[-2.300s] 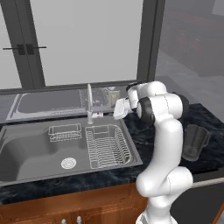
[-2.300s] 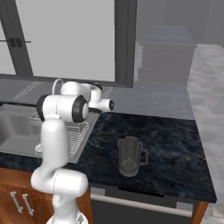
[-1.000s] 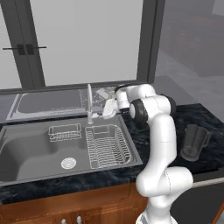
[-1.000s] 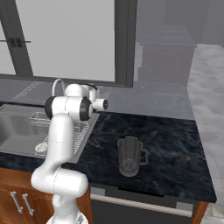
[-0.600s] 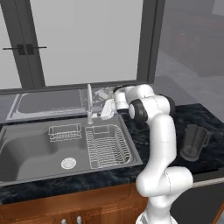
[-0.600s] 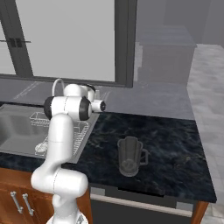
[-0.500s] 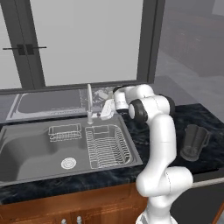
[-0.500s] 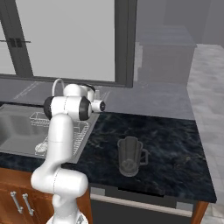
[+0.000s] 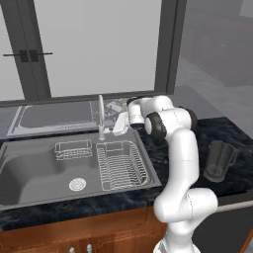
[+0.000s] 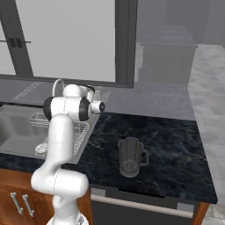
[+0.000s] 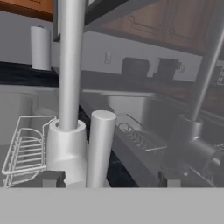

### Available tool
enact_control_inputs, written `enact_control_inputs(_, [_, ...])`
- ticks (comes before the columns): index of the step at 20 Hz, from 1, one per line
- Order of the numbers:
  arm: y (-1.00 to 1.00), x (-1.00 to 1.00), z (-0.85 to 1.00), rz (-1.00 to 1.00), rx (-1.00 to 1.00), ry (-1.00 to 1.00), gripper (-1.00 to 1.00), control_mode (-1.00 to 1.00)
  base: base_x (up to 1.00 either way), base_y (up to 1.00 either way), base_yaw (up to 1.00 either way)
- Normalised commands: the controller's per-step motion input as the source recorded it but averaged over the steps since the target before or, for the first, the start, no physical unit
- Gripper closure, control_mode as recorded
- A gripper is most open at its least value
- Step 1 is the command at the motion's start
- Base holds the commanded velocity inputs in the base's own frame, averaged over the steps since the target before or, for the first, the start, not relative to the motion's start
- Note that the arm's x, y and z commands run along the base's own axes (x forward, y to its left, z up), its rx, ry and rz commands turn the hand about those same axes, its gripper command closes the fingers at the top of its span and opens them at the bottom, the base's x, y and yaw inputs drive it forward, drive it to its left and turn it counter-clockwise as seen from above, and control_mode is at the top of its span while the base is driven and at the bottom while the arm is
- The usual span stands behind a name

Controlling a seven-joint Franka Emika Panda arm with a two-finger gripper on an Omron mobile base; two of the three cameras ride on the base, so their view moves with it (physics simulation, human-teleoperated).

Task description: Turn on the sink faucet and place the jug under the water for a few seconds to fill it up.

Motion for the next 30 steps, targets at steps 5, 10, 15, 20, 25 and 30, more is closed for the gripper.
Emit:
enact_control_inputs(5, [0.00, 0.39, 0.00, -0.02, 0.00, 0.00, 1.00, -1.00, 0.00, 0.00, 0.00])
enact_control_inputs(10, [0.00, 0.42, 0.00, -0.11, 0.00, 0.03, 1.00, -1.00, 0.00, 0.00, 0.00])
enact_control_inputs(15, [-0.22, 0.47, 0.00, -0.17, 0.03, 0.03, 1.00, -1.00, 0.00, 0.00, 0.00])
enact_control_inputs(20, [-0.39, 0.47, 0.00, -0.22, 0.07, 0.02, 1.00, -1.00, 0.00, 0.00, 0.00])
enact_control_inputs(25, [-0.57, 0.42, 0.00, -0.19, 0.10, 0.04, 1.00, -1.00, 0.00, 0.00, 0.00])
enact_control_inputs(30, [-0.80, 0.44, -0.02, -0.17, 0.16, 0.09, 1.00, -1.00, 0.00, 0.00, 0.00])
